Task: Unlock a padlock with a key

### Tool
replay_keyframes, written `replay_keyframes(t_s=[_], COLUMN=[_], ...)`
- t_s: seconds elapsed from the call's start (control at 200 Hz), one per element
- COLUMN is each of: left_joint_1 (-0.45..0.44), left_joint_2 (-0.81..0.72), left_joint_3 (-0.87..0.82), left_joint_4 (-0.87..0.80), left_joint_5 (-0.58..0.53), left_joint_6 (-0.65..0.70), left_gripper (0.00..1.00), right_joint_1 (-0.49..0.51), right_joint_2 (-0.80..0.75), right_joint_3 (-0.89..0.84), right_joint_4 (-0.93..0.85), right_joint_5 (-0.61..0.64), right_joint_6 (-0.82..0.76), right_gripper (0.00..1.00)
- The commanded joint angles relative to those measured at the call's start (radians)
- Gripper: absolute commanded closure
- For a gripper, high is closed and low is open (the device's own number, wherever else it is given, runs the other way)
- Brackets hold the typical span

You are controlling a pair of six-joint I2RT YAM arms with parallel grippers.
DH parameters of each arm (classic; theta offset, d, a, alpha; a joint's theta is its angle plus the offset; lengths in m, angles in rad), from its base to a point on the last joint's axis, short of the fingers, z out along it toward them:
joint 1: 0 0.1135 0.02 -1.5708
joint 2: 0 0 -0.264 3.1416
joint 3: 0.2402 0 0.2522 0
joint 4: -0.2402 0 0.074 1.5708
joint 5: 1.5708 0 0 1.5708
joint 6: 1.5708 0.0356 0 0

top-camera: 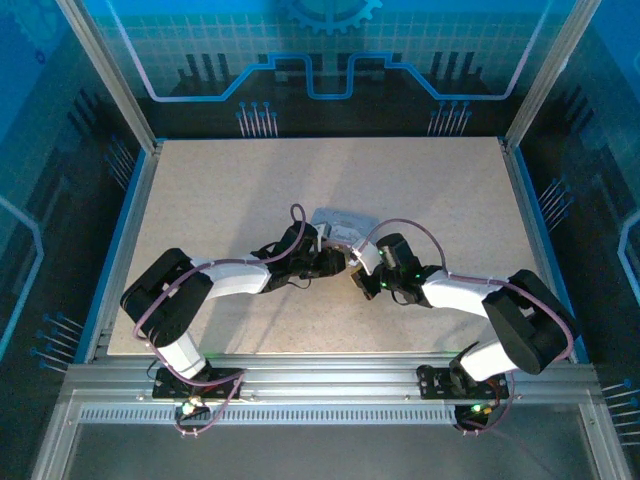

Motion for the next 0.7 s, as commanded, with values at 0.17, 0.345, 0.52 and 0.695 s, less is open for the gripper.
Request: replay_keyframes(t_s=[0.17,0.345,0.52,0.695], left_joint_1=[-0.011,-0.012,-0.012,-0.011], left_joint_2=[-0.021,-0.021,-0.022,-0.022], left_joint_3=[0.034,0.034,0.032,0.032], left_joint_4=[0.020,0.020,0.020,0.020], left_joint_5=[0.015,0.012,0.012,0.014], left_joint_6=[0.001,0.000,-0.001,-0.001], left_gripper=[0.90,0.90,0.90,0.90], right_joint_1=[0.016,0.016,0.014,0.013], right_joint_2=[-0.020,-0.034,-0.053,-0.058], right_joint_3=[-0.004,-0.013,-0.029,-0.030], right_joint_4=[0.038,0.043,0.058,0.063], right_joint_5=[0.005,0.009,0.023,0.016], right_joint_6=[0.002,0.005,0.015,0.017], right_gripper=[1.00,1.00,1.00,1.00])
